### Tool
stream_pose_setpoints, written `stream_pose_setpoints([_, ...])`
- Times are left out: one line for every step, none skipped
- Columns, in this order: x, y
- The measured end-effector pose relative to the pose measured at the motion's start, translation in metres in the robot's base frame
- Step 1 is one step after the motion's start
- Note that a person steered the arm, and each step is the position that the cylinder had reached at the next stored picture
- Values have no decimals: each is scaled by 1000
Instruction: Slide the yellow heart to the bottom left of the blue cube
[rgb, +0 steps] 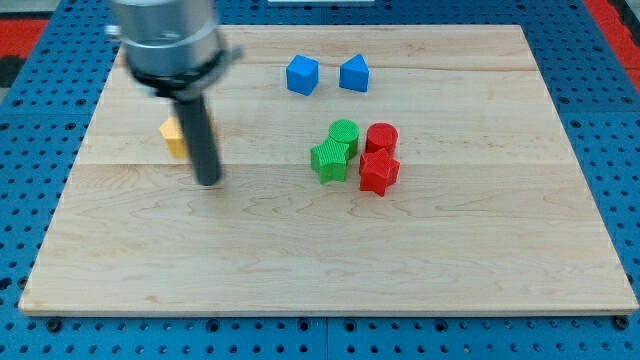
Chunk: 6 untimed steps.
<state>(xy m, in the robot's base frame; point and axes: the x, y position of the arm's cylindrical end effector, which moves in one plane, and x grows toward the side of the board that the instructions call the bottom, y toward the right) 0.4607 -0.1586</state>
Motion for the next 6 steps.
stream_pose_setpoints([-22,-56])
stream_pose_setpoints([-66,-45])
stream_pose_setpoints([-74,-9])
stream_pose_setpoints([-92,16])
stream_pose_setpoints([-137,49])
stream_pose_setpoints([-137,-7])
